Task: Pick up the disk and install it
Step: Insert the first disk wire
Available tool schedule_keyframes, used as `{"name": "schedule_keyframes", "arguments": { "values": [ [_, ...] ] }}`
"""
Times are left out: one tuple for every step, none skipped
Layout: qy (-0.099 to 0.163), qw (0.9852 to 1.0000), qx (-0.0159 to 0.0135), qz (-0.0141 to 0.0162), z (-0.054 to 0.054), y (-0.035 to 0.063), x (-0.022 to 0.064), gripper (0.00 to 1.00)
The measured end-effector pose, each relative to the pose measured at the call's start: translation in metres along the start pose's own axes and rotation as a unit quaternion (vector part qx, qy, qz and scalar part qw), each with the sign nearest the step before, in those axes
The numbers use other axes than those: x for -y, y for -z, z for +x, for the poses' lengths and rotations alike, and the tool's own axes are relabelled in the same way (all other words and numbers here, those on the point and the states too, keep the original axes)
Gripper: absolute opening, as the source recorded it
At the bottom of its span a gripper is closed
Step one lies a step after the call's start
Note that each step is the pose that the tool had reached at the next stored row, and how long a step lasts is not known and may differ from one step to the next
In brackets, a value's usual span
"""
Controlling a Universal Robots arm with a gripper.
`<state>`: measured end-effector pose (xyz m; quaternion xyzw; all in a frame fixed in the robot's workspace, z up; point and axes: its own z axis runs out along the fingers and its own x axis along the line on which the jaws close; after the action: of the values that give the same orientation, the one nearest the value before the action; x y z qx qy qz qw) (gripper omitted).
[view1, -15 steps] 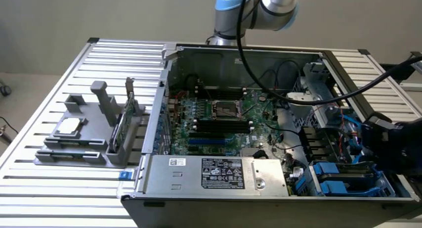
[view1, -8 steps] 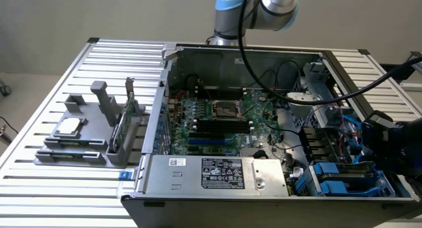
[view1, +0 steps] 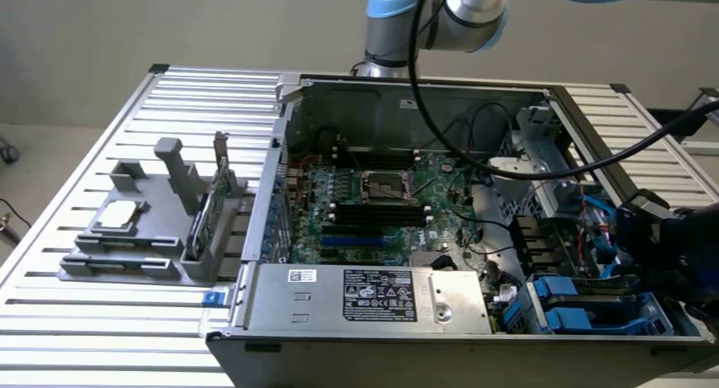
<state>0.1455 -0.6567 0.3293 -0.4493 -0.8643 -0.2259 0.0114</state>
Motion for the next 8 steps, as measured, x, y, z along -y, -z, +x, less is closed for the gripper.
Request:
{"name": "schedule_keyframes", "arguments": {
  "values": [
    [-0.003, 1.0000, -0.0008, -0.0003, 0.0000, -0.0002, 0.0001, 0.27],
    [-0.006, 1.0000, -0.0017, -0.0007, 0.0000, -0.0003, 0.0001, 0.27],
    [-0.008, 1.0000, -0.0025, -0.0012, -0.0001, -0.0005, 0.0002, 0.27],
    [-0.011, 0.9999, -0.0031, -0.0017, -0.0001, -0.0008, 0.0002, 0.27],
    [-0.014, 0.9999, -0.0033, -0.0021, -0.0001, -0.0010, 0.0003, 0.27],
    [-0.016, 0.9999, -0.0029, -0.0024, -0.0003, -0.0013, 0.0003, 0.27],
    [-0.019, 0.9998, -0.0025, -0.0027, -0.0004, -0.0016, 0.0004, 0.27],
    [-0.022, 0.9997, -0.0020, -0.0030, -0.0004, -0.0020, 0.0007, 0.27]
  ]
}}
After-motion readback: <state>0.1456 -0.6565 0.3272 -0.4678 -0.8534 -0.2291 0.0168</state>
